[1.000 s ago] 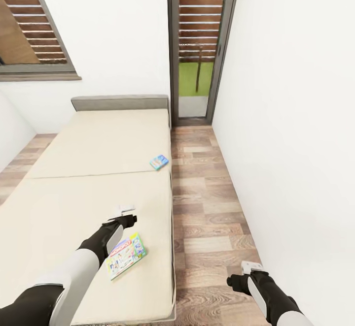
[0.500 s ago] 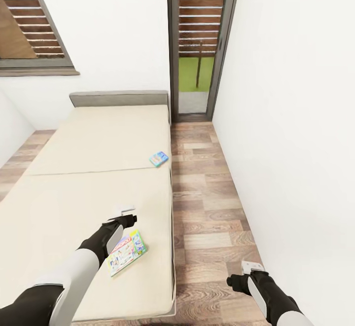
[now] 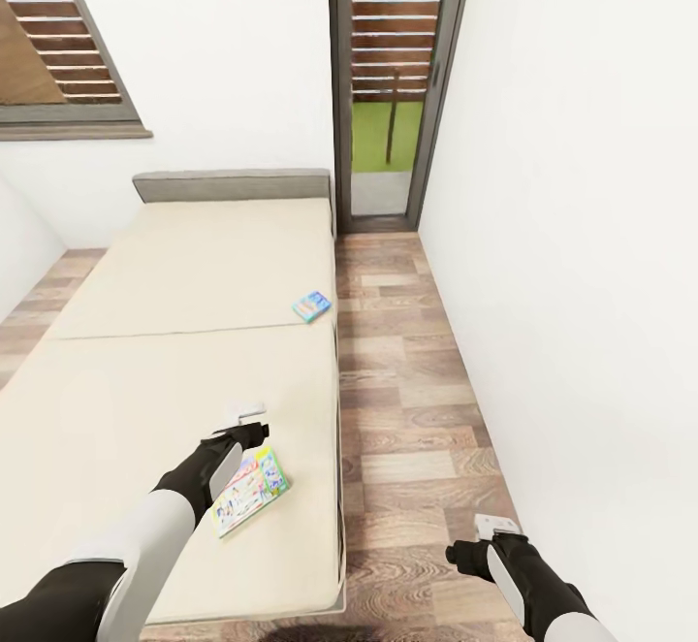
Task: Put all the toys in the child's room - the three board games (two on the bed and one on the table), the two jigsaw puzzles on the table, and the tennis ball on the table - inside the toy box on the table in the child's room.
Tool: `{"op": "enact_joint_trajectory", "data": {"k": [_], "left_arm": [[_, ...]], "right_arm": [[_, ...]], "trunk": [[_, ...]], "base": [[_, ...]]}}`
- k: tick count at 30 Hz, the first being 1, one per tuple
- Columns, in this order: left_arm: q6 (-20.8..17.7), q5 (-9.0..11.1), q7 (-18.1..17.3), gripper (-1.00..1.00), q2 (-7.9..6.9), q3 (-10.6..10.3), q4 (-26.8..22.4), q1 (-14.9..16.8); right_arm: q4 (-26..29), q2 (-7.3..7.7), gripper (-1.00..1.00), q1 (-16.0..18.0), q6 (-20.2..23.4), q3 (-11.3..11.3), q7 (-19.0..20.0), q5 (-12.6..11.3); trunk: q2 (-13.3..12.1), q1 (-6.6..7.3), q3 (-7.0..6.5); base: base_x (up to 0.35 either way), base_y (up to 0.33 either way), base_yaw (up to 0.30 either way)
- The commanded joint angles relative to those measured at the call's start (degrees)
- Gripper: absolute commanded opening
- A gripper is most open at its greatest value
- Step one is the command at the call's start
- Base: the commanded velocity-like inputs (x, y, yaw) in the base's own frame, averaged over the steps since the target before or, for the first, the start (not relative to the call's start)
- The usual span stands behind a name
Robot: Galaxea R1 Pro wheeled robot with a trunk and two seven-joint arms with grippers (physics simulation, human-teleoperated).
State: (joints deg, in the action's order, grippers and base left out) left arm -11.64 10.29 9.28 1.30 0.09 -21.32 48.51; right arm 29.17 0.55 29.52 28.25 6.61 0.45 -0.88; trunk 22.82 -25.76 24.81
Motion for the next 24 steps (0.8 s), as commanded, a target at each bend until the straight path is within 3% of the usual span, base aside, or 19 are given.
{"op": "enact_joint_trajectory", "data": {"k": [1,24], "left_arm": [[-0.3,0.5,0.3,1.00,0.01,0.0,-0.1,0.0],[0.9,0.5,0.3,1.00,0.01,-0.3,-0.1,0.0]], "right_arm": [[0.1,-0.02,1.00,0.0,0.3,0.2,0.0,-0.1],[0.1,-0.04,1.00,0.0,0.3,0.2,-0.1,-0.1]], "trunk": [[0.1,-0.03,0.18],[0.1,-0.03,2.36]], "base": [[0.000,0.000,0.000],[0.000,0.000,0.000]]}}
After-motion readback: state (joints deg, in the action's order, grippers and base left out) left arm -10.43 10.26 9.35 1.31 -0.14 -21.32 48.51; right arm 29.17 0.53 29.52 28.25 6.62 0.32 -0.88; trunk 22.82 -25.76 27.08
